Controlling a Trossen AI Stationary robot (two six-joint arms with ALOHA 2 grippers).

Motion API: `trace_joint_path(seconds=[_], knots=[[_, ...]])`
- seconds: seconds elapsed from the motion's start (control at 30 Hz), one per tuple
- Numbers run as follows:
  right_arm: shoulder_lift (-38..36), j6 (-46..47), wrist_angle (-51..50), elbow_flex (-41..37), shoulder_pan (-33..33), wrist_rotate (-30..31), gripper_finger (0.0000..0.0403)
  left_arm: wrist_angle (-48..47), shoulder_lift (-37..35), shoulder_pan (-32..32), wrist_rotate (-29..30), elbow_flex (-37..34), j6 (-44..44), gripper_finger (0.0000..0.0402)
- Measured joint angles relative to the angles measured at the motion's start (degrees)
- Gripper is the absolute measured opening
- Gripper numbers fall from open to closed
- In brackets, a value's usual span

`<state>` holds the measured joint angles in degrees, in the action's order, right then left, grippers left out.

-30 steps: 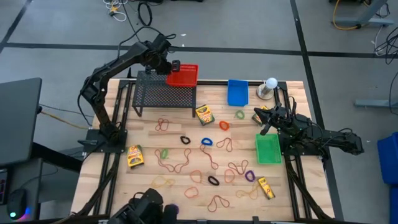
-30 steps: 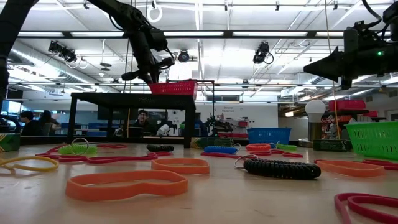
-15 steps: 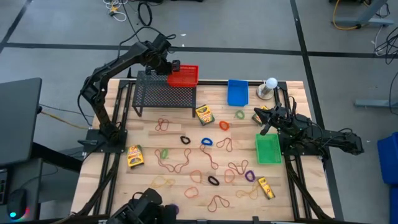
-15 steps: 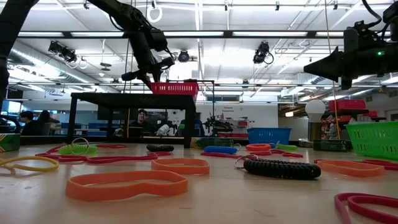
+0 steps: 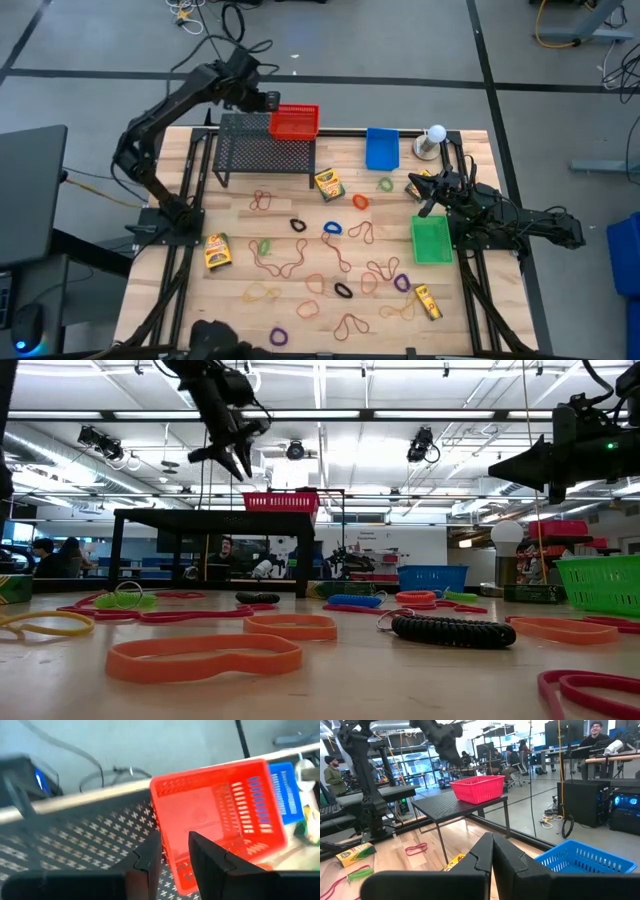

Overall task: Pick & Place Office Desk Supplies
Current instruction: Put the blue bin on the shelf

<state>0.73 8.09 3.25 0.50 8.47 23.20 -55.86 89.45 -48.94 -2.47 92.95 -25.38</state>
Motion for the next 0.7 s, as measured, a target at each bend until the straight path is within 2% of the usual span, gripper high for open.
trace_joint_path(seconds=[0.1,0.23,0.33,0.43,0.57,0.7], knots=[[0.00,0.01,0.00,0.01,0.00,0.00,0.0011,0.30,-2.65,2.06,2.88,0.00,5.86,0.0103],[0.00,-0.01,-0.02,0.01,0.00,0.00,0.0011,3.52,-5.85,7.91,7.94,-2.02,8.52,0.0086],[0.00,0.01,0.00,0.00,0.00,0.00,0.0011,12.39,-8.66,13.78,8.04,-8.79,9.83,0.0053],[0.00,0.01,0.00,-0.01,0.00,0.00,0.0011,25.73,-11.64,19.35,7.06,-18.19,9.61,0.0012],[0.00,-0.01,-0.01,0.00,0.01,0.14,0.0011,44.36,-15.34,25.52,4.85,-29.53,9.61,0.0007],[0.00,0.03,0.00,0.01,0.00,0.13,0.0011,50.02,-15.21,29.18,5.45,-33.29,3.07,0.0011]])
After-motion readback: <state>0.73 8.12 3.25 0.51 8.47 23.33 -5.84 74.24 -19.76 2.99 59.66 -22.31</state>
